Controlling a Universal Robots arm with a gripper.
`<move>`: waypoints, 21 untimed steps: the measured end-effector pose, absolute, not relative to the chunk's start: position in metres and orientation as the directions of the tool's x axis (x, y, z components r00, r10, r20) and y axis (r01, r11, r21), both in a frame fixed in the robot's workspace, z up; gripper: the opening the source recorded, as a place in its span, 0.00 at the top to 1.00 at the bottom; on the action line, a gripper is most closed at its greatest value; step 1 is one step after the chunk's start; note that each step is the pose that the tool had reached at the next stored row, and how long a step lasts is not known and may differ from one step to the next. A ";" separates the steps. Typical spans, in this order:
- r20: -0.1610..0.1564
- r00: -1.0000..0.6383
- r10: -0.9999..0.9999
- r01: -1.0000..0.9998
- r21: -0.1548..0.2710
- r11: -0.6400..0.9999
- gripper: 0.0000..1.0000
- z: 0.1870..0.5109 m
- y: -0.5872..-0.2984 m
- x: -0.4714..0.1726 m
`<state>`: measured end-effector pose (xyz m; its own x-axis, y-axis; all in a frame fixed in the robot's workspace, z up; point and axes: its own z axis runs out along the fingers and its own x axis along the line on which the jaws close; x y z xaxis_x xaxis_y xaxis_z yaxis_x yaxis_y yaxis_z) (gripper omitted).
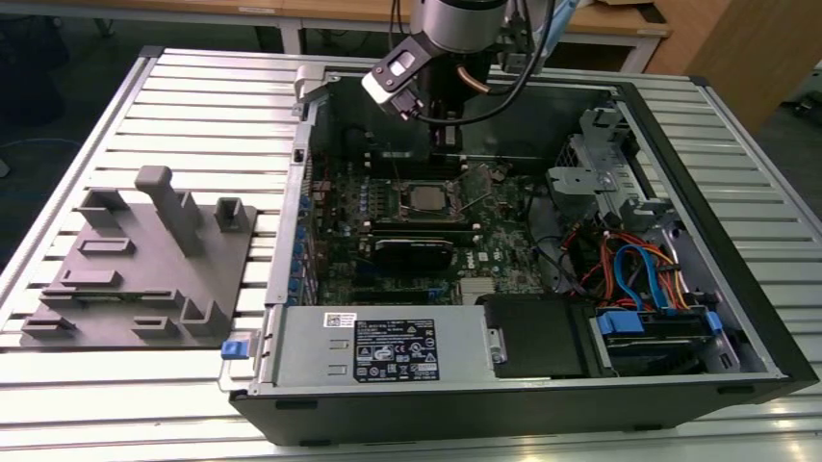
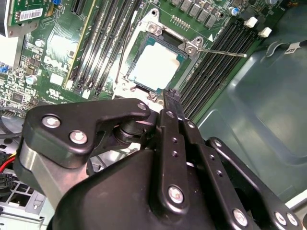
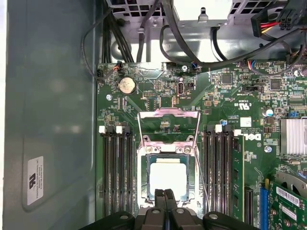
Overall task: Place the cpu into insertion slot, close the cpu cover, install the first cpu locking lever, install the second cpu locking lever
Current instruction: 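Close the cpu cover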
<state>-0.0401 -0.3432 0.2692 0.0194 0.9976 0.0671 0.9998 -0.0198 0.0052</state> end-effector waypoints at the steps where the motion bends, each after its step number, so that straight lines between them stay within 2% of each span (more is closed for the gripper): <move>1: 0.067 0.019 0.998 1.000 0.005 -0.020 0.89 0.269 -0.343 -0.040; 21: 0.067 0.019 0.998 1.000 0.005 -0.020 0.89 0.270 -0.343 -0.038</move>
<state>-0.0384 -0.3431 0.2697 0.0193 0.9976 0.0671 0.9998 -0.0197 0.0052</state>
